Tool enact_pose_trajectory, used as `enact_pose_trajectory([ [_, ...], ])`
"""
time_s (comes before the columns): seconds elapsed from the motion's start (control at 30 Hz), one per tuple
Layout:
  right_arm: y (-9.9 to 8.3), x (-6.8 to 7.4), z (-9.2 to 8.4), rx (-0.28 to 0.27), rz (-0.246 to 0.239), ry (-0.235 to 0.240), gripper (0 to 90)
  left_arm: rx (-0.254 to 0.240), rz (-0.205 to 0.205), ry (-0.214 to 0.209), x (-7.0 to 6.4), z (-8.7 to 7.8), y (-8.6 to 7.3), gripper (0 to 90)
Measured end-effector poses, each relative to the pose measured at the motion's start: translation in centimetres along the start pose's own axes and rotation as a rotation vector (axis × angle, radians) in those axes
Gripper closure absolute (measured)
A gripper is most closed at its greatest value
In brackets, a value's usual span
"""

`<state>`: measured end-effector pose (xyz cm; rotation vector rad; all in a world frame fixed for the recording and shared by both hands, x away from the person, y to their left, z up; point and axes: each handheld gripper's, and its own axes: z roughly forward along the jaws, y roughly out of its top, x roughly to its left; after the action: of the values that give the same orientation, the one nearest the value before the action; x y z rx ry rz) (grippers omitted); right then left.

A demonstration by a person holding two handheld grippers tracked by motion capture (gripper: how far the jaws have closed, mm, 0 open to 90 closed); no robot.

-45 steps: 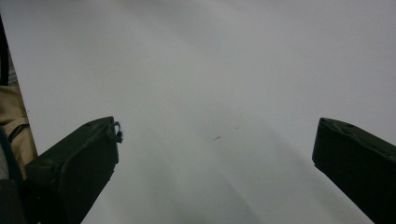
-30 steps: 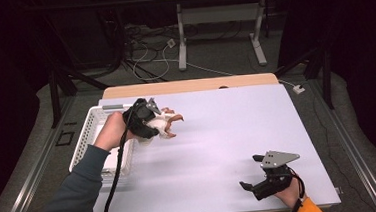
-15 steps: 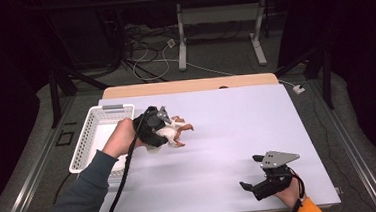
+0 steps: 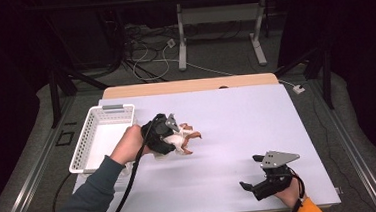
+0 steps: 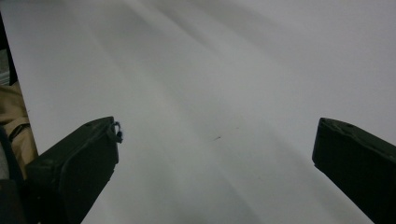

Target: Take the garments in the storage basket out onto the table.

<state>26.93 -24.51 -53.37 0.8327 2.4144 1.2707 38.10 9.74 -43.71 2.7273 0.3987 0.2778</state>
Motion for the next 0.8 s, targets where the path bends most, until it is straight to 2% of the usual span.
enact_pose_trajectory([
  [0.37, 0.0, 0.0, 0.0, 0.001, -0.001, -0.002, 0.0, -0.013, 0.024, -0.024, -1.3, 1.1, 0.4, 58.8],
  [0.8, 0.0, 0.0, 0.0, 0.0, -0.001, 0.0, 0.0, -0.022, 0.028, -0.062, -2.2, 2.5, 0.8, 58.9],
])
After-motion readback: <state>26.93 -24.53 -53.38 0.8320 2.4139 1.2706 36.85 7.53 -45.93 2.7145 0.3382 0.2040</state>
